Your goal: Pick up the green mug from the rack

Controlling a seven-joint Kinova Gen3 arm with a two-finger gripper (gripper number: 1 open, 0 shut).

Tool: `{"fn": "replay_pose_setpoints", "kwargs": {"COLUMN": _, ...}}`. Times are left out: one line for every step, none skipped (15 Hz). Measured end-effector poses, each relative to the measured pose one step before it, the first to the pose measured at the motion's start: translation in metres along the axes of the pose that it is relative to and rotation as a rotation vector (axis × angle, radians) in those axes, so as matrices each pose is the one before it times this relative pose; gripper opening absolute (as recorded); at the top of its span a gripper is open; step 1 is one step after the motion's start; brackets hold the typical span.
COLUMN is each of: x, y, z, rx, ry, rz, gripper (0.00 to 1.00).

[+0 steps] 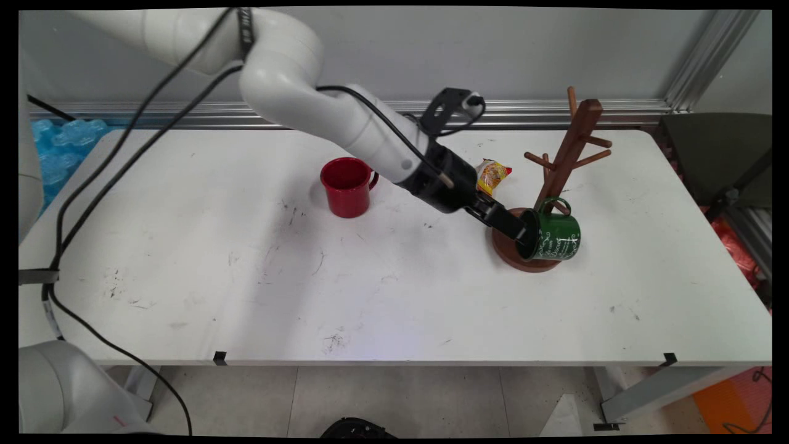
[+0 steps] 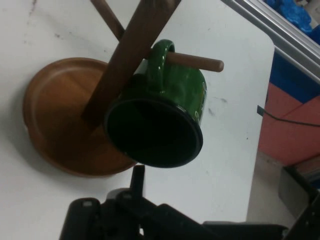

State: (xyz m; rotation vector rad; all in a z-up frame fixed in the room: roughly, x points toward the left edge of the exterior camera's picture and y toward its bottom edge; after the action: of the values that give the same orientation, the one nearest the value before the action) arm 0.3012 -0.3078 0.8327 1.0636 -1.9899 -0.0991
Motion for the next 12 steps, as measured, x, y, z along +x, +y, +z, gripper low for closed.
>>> {"fn": "replay_pose_setpoints", "kwargs": {"x": -0.00065, "y": -0.00077, "z": 0.00713, "rx": -0.0044, "ry": 0.00193, "rz": -0.00536, "gripper": 1.0}}
{"fn": "replay_pose_setpoints", "kwargs": {"x": -0.00042, "y": -0.00058, "z": 0.00567, "rx": -0.0039, "ry": 0.00213, "rz": -0.00479, "gripper": 1.0}}
{"fn": "replay_pose_setpoints", "kwargs": {"x": -0.0005, "y": -0.00043, "z": 0.00561, "rx": -0.00398, "ry": 0.00189, "rz": -0.00499, "gripper": 1.0}}
{"fn": "replay_pose_setpoints", "kwargs": {"x": -0.00038, "y": -0.00035, "z": 0.00599, "rx": -0.00504, "ry": 0.00281, "rz": -0.00608, "gripper": 1.0}}
{"fn": "replay_pose_setpoints", "kwargs": {"x": -0.00021, "y": 0.00009, "z": 0.00463, "rx": -0.00523, "ry": 0.00256, "rz": -0.00434, "gripper": 1.0}}
{"fn": "replay_pose_setpoints", "kwargs": {"x": -0.00028, "y": 0.00007, "z": 0.00383, "rx": -0.0042, "ry": 0.00231, "rz": -0.00359, "gripper": 1.0}}
{"fn": "replay_pose_setpoints", "kwargs": {"x": -0.00029, "y": 0.00006, "z": 0.00481, "rx": -0.00495, "ry": 0.00336, "rz": -0.00426, "gripper": 1.0}}
{"fn": "replay_pose_setpoints", "kwargs": {"x": 0.00028, "y": 0.00029, "z": 0.00399, "rx": -0.00451, "ry": 0.00497, "rz": -0.00393, "gripper": 1.0}}
{"fn": "replay_pose_setpoints", "kwargs": {"x": -0.00011, "y": -0.00057, "z": 0.00451, "rx": -0.00169, "ry": 0.00408, "rz": -0.00525, "gripper": 1.0}}
{"fn": "replay_pose_setpoints", "kwargs": {"x": -0.00012, "y": -0.00071, "z": 0.00416, "rx": -0.00113, "ry": 0.00425, "rz": -0.00549, "gripper": 1.0}}
{"fn": "replay_pose_setpoints", "kwargs": {"x": -0.00046, "y": -0.0007, "z": 0.00348, "rx": -0.00032, "ry": 0.00304, "rz": -0.00583, "gripper": 1.0}}
{"fn": "replay_pose_setpoints", "kwargs": {"x": -0.00019, "y": -0.00039, "z": 0.00228, "rx": -0.00042, "ry": 0.00174, "rz": -0.0033, "gripper": 1.0}}
